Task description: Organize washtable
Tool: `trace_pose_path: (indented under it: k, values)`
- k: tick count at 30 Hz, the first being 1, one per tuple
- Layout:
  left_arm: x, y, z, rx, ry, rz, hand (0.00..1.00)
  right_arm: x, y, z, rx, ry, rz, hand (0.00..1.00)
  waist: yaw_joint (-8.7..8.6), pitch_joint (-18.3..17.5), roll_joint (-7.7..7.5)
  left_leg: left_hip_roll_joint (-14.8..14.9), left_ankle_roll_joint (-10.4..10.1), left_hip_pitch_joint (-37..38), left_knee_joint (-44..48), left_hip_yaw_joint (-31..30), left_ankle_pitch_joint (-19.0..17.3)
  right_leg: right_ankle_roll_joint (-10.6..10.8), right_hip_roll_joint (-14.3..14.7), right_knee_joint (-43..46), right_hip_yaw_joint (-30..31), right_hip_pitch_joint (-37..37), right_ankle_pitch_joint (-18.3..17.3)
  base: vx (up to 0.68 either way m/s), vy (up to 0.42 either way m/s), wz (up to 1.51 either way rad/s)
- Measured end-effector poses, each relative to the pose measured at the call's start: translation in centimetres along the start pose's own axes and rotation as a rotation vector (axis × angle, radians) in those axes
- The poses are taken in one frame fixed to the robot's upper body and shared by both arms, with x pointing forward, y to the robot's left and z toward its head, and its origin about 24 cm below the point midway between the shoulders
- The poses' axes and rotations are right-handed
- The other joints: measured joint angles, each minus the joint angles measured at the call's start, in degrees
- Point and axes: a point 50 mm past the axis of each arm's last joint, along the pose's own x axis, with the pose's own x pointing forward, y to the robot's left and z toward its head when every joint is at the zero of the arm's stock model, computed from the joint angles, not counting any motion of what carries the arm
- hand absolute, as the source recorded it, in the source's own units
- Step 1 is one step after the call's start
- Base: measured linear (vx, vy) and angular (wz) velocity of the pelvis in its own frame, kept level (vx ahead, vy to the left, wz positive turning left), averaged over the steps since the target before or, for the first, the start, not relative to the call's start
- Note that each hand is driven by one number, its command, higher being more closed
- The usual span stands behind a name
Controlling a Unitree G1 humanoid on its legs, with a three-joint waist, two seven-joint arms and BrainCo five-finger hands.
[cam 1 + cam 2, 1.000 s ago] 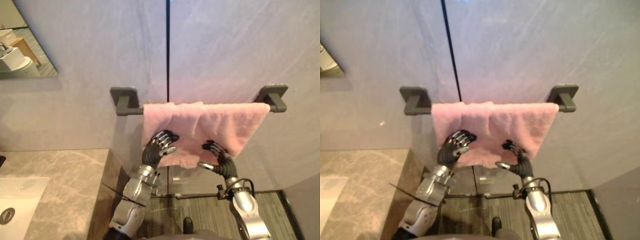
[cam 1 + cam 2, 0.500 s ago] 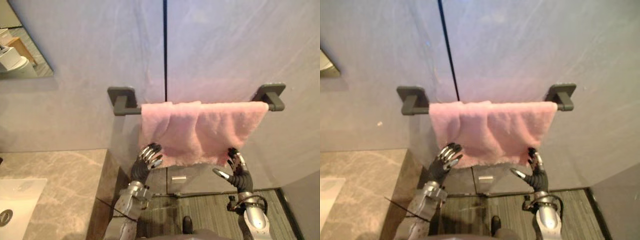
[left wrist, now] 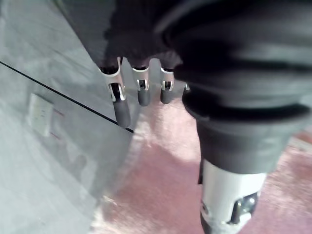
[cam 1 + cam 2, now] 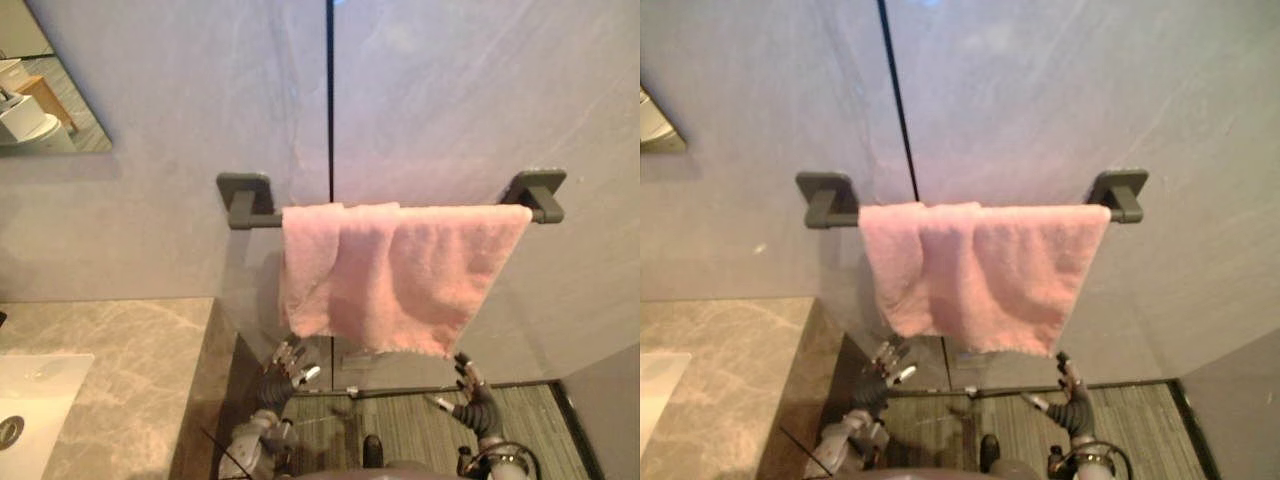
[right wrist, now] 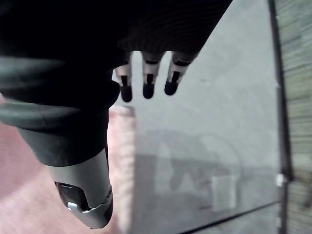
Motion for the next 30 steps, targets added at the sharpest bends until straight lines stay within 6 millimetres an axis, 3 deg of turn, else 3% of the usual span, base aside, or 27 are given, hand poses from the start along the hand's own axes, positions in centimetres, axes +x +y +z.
trace_pose_path:
  k: [6,11,17,23,30]
  values:
    - [-0.6,1.7,-4.3,0.157,0.218,0.072,0.00,0.3,1.6,-4.6,-0.007,0.223,0.065,0.00,0.26,-1.07,0.30,-0.06,-0.33,1.04,-1.19,0.03,0.19,0.22,0.00,-0.02,0.17,0.57,0.24,0.00,0.006,0.01]
    - [-1.6,3.6,-7.0,0.240,0.375,0.144,0.00,1.1,1.8,-6.1,-0.005,0.304,0.075,0.00,0.10,-1.22,-0.35,-0.16,-0.38,1.61,-1.76,0.00,0.19,0.25,0.03,-0.23,0.36,0.80,0.23,0.00,0.000,0.00]
    - [-0.4,5.2,-7.0,0.339,0.427,0.189,0.00,2.4,1.2,-6.8,-0.004,0.362,0.028,0.00,0.17,-0.71,-1.02,-0.25,-0.76,2.22,-1.86,-0.12,-0.06,0.26,0.15,-0.30,0.90,1.12,0.23,0.00,0.005,-0.03]
    - [0.0,6.0,-7.2,0.351,0.461,0.232,0.00,2.1,-0.4,-8.2,-0.032,0.460,-0.029,0.00,-0.31,-0.10,-0.80,-0.36,-0.96,1.64,-2.01,0.37,-0.34,0.36,0.42,-0.29,2.02,-0.09,0.18,0.01,0.016,-0.11]
    - [0.8,6.1,-6.9,0.363,0.468,0.244,0.00,3.0,-1.0,-7.7,-0.056,0.459,-0.046,0.00,-1.15,2.71,-0.07,-0.57,-0.84,0.34,-1.87,2.46,-0.44,0.38,1.31,0.01,5.06,-2.80,0.45,0.03,0.018,-0.21]
